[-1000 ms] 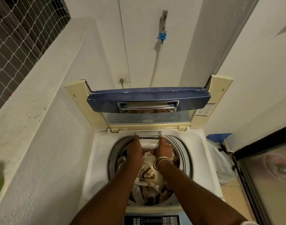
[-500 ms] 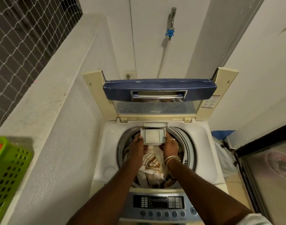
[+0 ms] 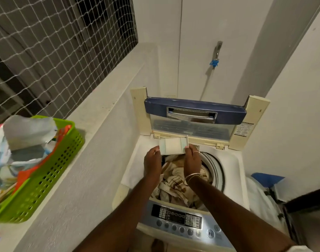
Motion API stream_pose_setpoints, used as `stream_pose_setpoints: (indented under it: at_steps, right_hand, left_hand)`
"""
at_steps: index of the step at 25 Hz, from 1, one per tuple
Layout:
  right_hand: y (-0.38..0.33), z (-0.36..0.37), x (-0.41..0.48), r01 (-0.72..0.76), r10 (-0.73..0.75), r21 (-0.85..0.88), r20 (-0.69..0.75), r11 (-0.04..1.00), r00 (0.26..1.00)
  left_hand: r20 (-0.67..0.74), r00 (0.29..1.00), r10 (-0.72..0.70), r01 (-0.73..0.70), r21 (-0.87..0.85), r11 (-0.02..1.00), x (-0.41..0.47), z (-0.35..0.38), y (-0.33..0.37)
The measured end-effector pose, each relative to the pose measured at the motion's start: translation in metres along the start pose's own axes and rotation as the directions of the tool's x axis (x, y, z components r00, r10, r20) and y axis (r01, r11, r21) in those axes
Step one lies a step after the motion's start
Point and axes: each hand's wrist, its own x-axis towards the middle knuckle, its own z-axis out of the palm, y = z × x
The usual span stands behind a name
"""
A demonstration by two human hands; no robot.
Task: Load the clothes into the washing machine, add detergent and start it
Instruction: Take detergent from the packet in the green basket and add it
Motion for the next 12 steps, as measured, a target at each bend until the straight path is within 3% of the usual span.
stream_pose_setpoints:
  at_steps: [3, 9, 12]
  right_hand:
    - [-0.02, 0.007, -0.011, 0.117, -0.11, -0.099, 0.067, 0.988, 0.992]
    - [-0.082, 0.052, -0.034, 0.312, -0.281, -0.101, 0.243, 0.945, 0.928]
    - [-0.106, 0.093, -0.037, 0.339, -0.305, -0.062, 0.308, 0.939, 0.901]
  left_hand:
    - [-0.101, 0.993, 0.057, -0.06, -0.028, 0.998, -0.015, -0.015, -0.003]
    - [-0.345, 0.928, 0.143, -0.199, -0.133, 0.971, -0.053, -0.074, 0.043]
    - [-0.428, 0.885, 0.186, -0.271, -0.147, 0.951, -0.056, -0.106, 0.067]
